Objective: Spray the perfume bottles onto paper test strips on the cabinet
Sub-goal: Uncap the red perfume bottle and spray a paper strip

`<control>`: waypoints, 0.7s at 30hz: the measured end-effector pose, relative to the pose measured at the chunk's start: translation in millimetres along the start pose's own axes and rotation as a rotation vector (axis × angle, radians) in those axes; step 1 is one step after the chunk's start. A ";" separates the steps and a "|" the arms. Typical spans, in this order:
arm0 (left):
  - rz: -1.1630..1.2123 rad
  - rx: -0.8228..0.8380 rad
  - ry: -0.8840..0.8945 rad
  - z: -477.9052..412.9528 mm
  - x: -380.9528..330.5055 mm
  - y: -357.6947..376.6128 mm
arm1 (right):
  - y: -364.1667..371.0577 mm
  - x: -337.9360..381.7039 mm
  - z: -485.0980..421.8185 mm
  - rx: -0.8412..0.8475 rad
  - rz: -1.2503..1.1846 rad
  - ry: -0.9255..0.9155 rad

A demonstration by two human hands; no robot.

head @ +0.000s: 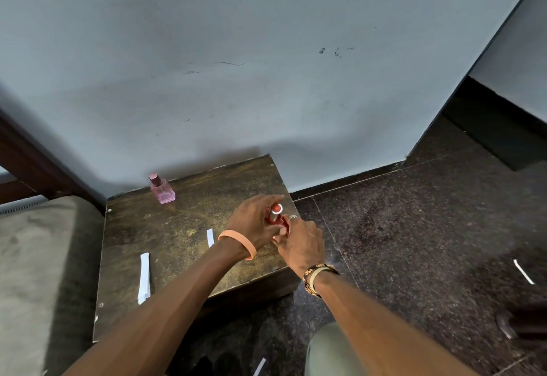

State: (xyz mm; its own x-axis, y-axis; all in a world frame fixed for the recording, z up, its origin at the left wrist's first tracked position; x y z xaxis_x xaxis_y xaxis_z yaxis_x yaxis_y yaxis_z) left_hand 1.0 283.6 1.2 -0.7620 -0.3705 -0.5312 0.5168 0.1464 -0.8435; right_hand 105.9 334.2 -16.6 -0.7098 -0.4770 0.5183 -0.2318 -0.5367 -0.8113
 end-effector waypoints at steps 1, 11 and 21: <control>-0.004 0.009 -0.001 1.1 -0.1 0.0 | 0.4 -0.1 -0.3 0.003 0.000 -0.002; -0.031 0.005 -0.004 0.5 -0.2 -0.5 | 2.3 -2.2 -1.0 0.010 -0.010 0.017; -0.023 -0.011 -0.005 0.0 2.8 1.3 | 2.2 -1.3 -1.6 -0.011 -0.016 0.003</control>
State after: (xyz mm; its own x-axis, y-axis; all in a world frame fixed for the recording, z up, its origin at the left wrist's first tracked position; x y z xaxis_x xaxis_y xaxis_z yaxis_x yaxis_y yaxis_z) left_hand -0.5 282.8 -1.4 -0.7715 -0.3782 -0.5116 0.4950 0.1482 -0.8561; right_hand 105.3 334.7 -19.5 -0.7076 -0.4666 0.5306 -0.2505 -0.5365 -0.8059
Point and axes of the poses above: each hand's wrist, its own z-axis away from the middle knuckle, its own y-axis out of the palm, x = y × z, the point moved 5 cm from there along -z, towards the middle knuckle, and after that the axes turned 9 degrees about x, right-handed, at the moved point
